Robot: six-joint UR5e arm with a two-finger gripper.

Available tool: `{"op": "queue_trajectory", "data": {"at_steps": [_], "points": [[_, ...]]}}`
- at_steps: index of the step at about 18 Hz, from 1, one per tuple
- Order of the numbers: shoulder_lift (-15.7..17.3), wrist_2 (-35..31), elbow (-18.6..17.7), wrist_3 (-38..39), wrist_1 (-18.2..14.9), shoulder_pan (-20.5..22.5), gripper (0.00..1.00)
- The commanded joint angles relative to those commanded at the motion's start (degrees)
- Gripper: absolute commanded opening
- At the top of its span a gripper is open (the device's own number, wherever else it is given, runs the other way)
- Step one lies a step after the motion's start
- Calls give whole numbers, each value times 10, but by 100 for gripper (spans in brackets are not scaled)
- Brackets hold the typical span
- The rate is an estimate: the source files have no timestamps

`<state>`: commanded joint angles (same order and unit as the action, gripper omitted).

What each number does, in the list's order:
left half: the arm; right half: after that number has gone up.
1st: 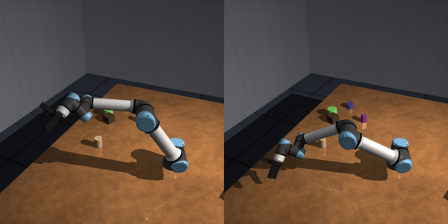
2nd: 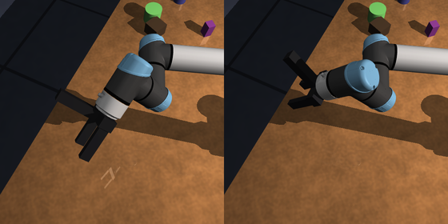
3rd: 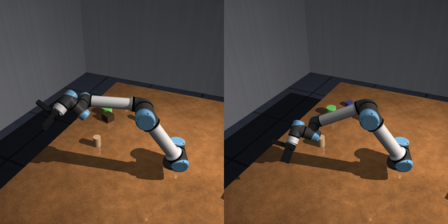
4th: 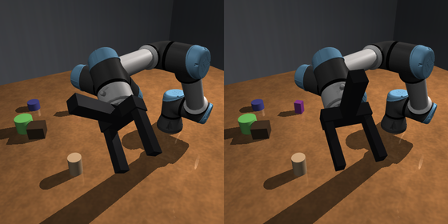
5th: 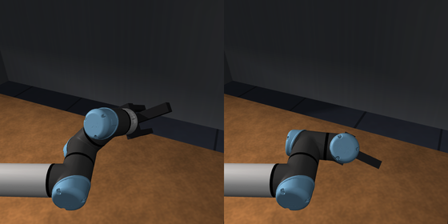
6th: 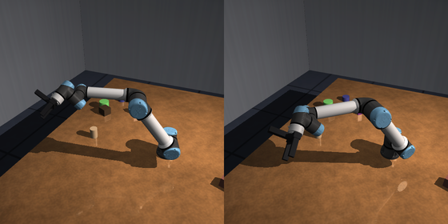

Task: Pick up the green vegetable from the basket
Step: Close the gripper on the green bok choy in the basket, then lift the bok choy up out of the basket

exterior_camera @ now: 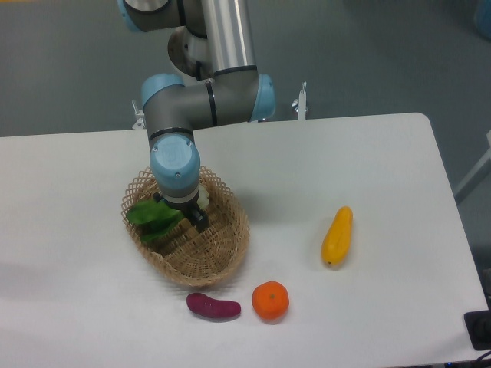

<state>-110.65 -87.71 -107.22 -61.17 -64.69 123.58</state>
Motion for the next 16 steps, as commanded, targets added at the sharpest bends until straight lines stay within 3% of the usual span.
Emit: {"op": "queue_trajectory", "data": {"at_steps": [2, 4, 11, 16], "points": [[-2, 0, -8, 5, 1, -2, 87], [-2, 0, -9, 20, 1, -4, 72], [9, 1, 3, 51, 1, -6, 12], [22, 31, 39, 103, -2, 3, 7]]}}
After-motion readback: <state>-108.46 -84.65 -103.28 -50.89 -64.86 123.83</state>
